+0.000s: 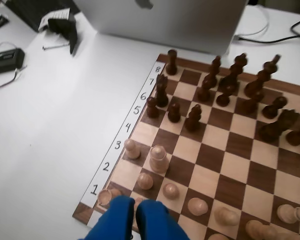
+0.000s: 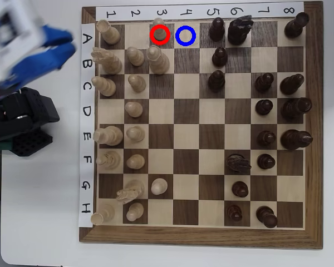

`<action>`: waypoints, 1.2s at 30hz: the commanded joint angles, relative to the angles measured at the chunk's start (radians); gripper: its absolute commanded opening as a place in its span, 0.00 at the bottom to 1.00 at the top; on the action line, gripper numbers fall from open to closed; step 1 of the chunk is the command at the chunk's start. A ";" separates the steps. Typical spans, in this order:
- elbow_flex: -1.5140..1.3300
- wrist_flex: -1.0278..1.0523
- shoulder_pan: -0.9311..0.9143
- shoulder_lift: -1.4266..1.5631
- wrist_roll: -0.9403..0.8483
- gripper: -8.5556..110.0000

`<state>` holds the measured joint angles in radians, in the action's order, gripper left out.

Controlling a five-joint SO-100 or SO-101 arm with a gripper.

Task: Move the piece to destination

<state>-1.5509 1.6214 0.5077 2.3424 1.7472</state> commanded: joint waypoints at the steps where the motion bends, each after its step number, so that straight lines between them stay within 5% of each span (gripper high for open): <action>1: -0.189 -0.183 0.192 -0.084 0.472 0.07; 16: -0.350 -0.414 0.245 -0.187 0.525 0.13; 23: -0.445 -0.594 0.241 -0.176 0.466 0.25; 36: -0.565 -0.799 0.218 -0.273 0.402 0.25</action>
<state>-2.1092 0.9940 0.7271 2.0954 1.7533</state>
